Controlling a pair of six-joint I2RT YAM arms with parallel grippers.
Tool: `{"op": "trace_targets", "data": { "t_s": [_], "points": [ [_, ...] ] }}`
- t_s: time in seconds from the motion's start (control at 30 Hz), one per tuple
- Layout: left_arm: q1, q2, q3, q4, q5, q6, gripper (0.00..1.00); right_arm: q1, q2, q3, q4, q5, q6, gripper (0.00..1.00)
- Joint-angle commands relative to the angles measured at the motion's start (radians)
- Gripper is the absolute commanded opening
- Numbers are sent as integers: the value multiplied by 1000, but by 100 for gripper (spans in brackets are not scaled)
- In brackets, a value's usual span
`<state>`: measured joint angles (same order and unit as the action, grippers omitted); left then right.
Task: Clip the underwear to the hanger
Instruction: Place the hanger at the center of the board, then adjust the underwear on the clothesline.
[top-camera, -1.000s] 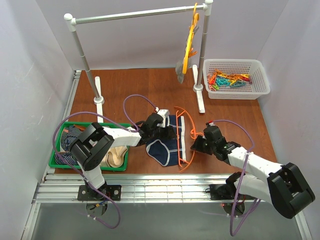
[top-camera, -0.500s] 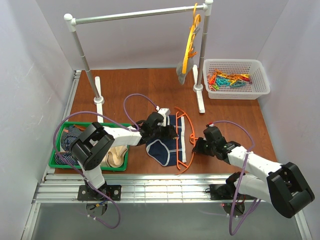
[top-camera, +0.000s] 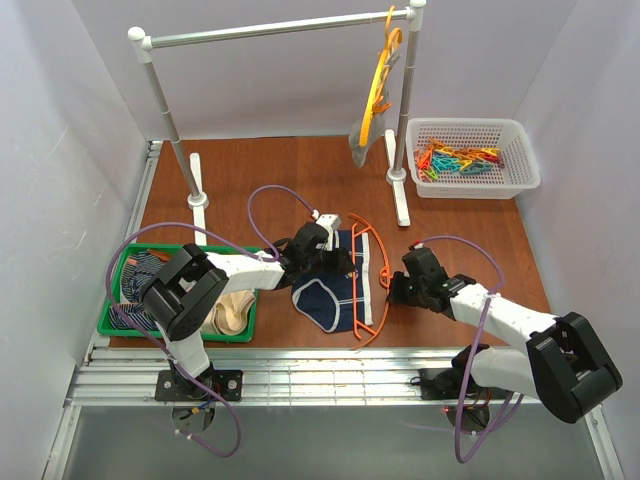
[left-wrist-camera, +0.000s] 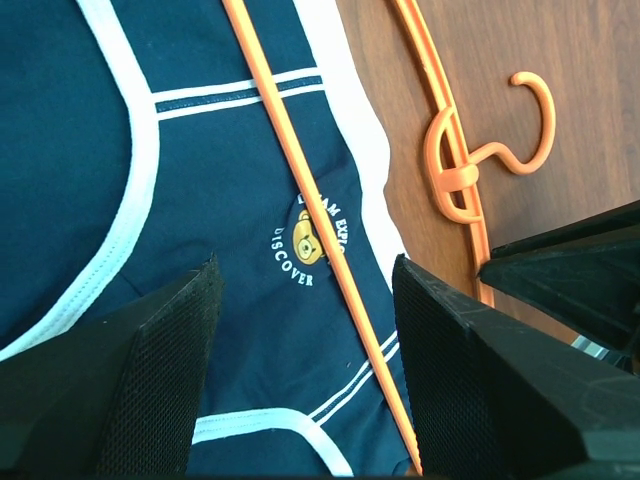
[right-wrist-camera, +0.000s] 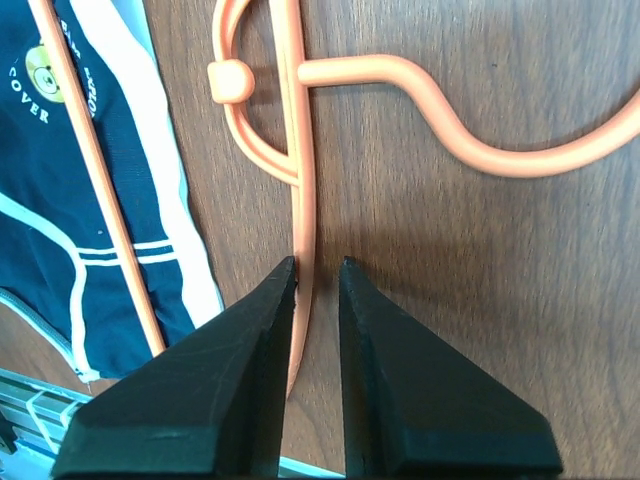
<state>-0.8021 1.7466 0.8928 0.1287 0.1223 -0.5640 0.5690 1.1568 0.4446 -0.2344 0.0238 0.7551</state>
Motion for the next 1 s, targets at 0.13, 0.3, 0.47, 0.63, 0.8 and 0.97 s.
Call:
{"op": "trace_targets", "data": {
  "t_s": [0.13,0.3,0.47,0.63,0.8,0.97],
  "points": [
    [4,-47,20,-24,-26,13,61,14,64,20,-59,68,-34,13],
    [4,-52,17,-24,-30,13,62,17,98,34,-83,82,-28,9],
    [4,-59,6,-26,-36,19,62,19,112,45,-115,114,-13,6],
    [4,-70,-2,-28,-36,24,62,17,113,52,-138,136,-3,4],
    [6,-78,-8,-29,-39,29,62,17,107,55,-157,160,3,4],
    [11,-82,-28,-28,-32,32,62,19,109,60,-169,179,6,4]
  ]
}}
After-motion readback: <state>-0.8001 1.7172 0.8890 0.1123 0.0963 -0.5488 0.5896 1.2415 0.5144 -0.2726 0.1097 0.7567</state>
